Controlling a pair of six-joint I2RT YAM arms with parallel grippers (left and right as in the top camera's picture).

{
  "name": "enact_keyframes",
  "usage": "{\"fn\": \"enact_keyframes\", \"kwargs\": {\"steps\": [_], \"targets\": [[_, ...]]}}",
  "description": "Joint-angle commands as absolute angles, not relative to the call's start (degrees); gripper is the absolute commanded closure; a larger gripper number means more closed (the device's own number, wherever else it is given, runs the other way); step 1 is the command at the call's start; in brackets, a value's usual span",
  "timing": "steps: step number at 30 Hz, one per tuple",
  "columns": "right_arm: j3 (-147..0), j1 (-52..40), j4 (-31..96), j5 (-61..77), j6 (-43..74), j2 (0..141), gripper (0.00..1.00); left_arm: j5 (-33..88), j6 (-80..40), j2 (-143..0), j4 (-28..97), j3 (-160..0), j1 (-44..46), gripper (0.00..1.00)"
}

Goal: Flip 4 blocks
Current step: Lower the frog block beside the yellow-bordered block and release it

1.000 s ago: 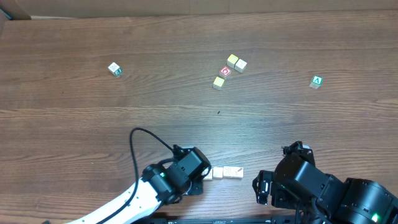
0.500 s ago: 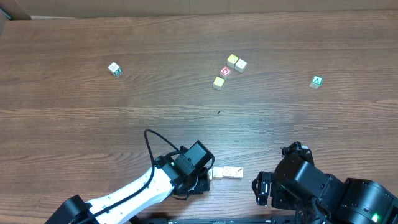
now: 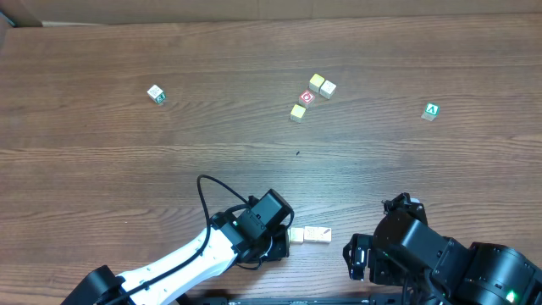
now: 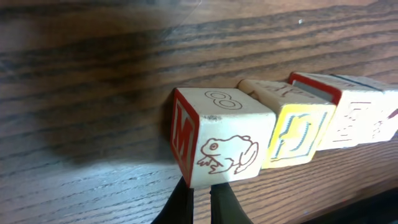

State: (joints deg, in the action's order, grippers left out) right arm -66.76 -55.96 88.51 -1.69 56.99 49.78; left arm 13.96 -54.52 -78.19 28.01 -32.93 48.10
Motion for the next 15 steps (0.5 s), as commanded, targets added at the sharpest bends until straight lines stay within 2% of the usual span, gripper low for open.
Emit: {"fn": "enact_keyframes", "kwargs": {"steps": [1, 15], "targets": [[-67.53, -56.21, 88.40, -1.78, 56.80, 49.60, 0.00, 13.96, -55.79, -78.74, 27.44, -32.73, 47.72, 0.96], [-67.53, -56.21, 88.47, -1.78, 56.80, 49.63, 0.00, 13.37, -56.18, -78.76, 26.96, -32.73, 47.64, 0.96]]}}
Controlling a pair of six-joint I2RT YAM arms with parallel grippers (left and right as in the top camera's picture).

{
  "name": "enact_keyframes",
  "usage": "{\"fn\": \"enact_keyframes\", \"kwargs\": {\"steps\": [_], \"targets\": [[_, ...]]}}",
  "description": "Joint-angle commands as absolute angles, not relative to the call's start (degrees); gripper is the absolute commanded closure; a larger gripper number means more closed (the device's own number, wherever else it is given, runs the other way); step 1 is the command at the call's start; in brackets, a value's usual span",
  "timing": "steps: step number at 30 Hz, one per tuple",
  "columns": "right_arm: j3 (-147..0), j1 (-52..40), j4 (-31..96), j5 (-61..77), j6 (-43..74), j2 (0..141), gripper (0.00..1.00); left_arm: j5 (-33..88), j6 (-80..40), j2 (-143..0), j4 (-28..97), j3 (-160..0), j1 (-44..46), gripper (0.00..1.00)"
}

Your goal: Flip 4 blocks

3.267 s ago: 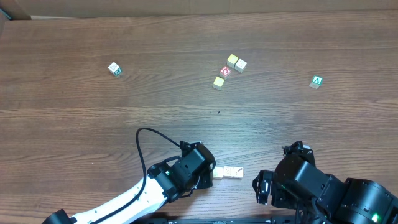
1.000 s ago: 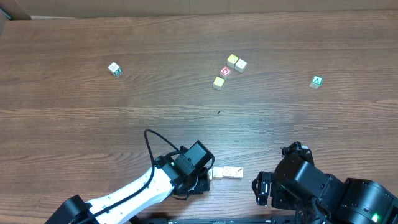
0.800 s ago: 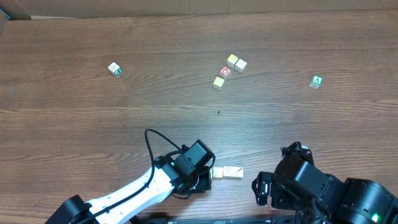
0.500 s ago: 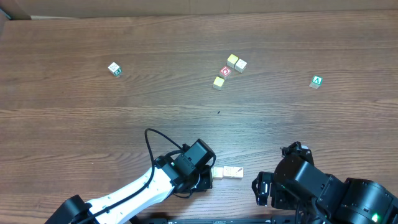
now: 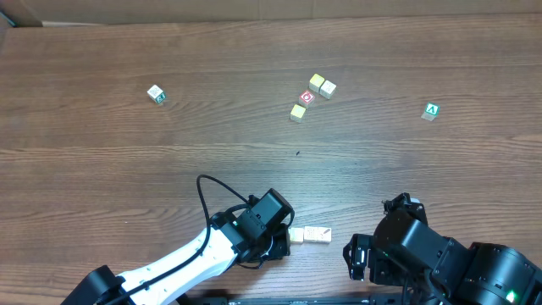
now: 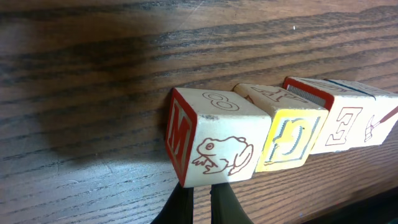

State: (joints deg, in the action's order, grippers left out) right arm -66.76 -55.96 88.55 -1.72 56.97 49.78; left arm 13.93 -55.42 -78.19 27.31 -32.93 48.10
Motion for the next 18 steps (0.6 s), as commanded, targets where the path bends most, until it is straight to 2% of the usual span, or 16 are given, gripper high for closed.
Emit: {"fn": "enact_keyframes", "kwargs": {"steps": [1, 18], "targets": [[-67.53, -56.18, 88.47, -1.78, 56.80, 49.63, 0.00, 13.34, -56.21, -78.76, 26.94, -32.73, 47.64, 0.96], [-67.53, -56.21, 88.88, -1.74, 56.82, 49.60, 0.00, 12.73, -56.25, -78.76, 25.65, -32.73, 47.64, 0.96]]}}
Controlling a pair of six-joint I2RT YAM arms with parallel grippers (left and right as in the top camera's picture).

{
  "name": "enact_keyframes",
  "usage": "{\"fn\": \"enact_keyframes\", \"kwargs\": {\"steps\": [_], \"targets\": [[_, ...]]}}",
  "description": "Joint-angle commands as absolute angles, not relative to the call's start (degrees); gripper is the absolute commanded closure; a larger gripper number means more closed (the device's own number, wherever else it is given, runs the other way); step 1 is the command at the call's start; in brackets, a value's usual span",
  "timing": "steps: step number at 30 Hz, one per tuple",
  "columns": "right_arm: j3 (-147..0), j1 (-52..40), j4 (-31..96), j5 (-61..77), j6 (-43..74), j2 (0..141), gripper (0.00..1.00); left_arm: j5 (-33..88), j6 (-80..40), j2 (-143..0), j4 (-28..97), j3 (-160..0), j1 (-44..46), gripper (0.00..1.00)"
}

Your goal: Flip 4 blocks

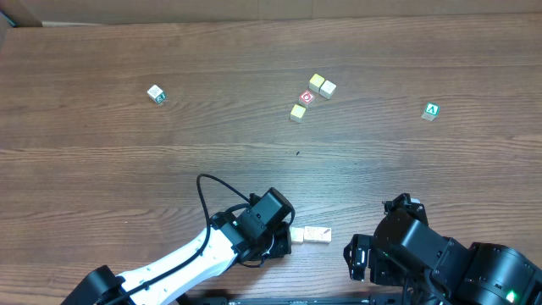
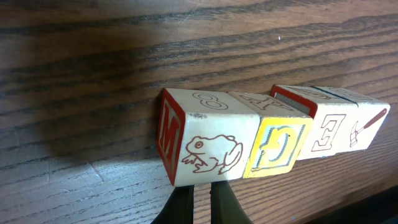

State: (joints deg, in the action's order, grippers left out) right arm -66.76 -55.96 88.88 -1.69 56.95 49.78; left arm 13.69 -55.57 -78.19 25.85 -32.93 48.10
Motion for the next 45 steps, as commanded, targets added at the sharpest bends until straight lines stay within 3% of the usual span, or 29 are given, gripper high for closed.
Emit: {"fn": "enact_keyframes", "kwargs": {"steps": [1, 45], "targets": [[-67.53, -56.18, 88.88, -1.76, 56.80, 49.63, 0.00, 12.75, -56.23, -78.76, 25.63, -32.73, 47.64, 0.96], [-67.53, -56.18, 89.03, 0.14, 56.84, 49.63, 0.00, 15.90, -63.07, -80.58, 22.94, -32.73, 51.51, 0.96]]}}
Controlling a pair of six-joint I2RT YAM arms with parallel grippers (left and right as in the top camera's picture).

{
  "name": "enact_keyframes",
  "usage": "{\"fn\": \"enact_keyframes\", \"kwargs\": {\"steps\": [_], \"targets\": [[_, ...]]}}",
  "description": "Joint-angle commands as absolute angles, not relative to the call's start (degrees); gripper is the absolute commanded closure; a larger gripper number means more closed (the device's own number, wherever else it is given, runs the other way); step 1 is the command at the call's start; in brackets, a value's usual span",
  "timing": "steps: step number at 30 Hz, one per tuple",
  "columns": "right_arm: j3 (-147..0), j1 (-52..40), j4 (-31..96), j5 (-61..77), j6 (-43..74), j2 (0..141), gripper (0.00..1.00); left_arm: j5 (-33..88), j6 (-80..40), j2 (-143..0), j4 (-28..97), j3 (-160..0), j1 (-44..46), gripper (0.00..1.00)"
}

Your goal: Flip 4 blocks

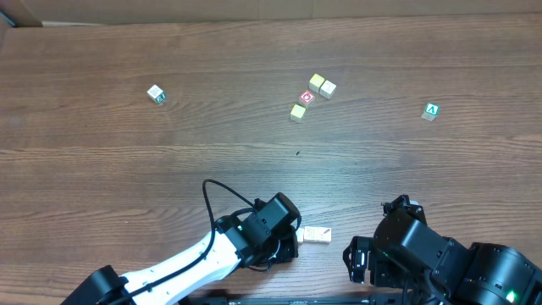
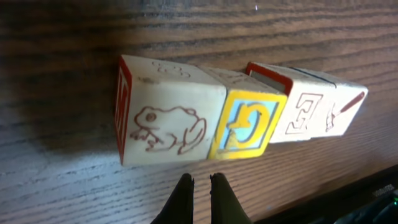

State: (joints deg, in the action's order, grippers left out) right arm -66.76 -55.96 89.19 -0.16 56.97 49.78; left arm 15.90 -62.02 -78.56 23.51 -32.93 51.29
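Note:
A row of wooden blocks lies near the table's front edge (image 1: 315, 235). In the left wrist view it reads, left to right: a frog block with a red side (image 2: 166, 120), a yellow-framed G block (image 2: 249, 124), an E block (image 2: 303, 114) and a hammer block (image 2: 346, 107). All sit side by side and touching. My left gripper (image 2: 200, 178) hovers just in front of the frog and G blocks, fingers shut with only a slit between them and nothing held. My right arm (image 1: 415, 254) sits folded at the bottom right, its fingers unclear.
Loose blocks lie far back: a white-green one (image 1: 155, 94) at left, a green A block (image 1: 431, 111) at right. Mid-table sit two cream blocks (image 1: 322, 85), a red one (image 1: 306, 97) and a yellow one (image 1: 297, 112). The table's front edge runs close behind my left gripper.
My left wrist has shifted a little right and toward the front edge. The row sits higher in its view, and the frog face now looks more squarely at the camera.
The frog block first stood slightly askew from the D/G block, with a gap at the back. It then closed up against its neighbour until the row was flush. My left gripper stayed shut in front of the row throughout; the right arm did not move.

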Motion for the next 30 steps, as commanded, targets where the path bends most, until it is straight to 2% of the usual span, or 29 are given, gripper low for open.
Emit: {"fn": "enact_keyframes", "kwargs": {"steps": [1, 8, 30], "targets": [[-67.53, -56.18, 89.03, 0.14, 56.86, 49.60, 0.00, 15.90, -63.07, -81.30, 22.68, -32.73, 51.53, 0.96], [-67.53, -56.18, 89.08, 0.16, 56.84, 49.63, 0.00, 16.73, -63.07, -85.82, 19.31, -32.73, 51.51, 0.96], [-67.53, -56.18, 89.10, 0.16, 56.84, 49.63, 0.00, 15.70, -63.24, -85.82, 18.35, -32.73, 51.51, 0.96]]}}
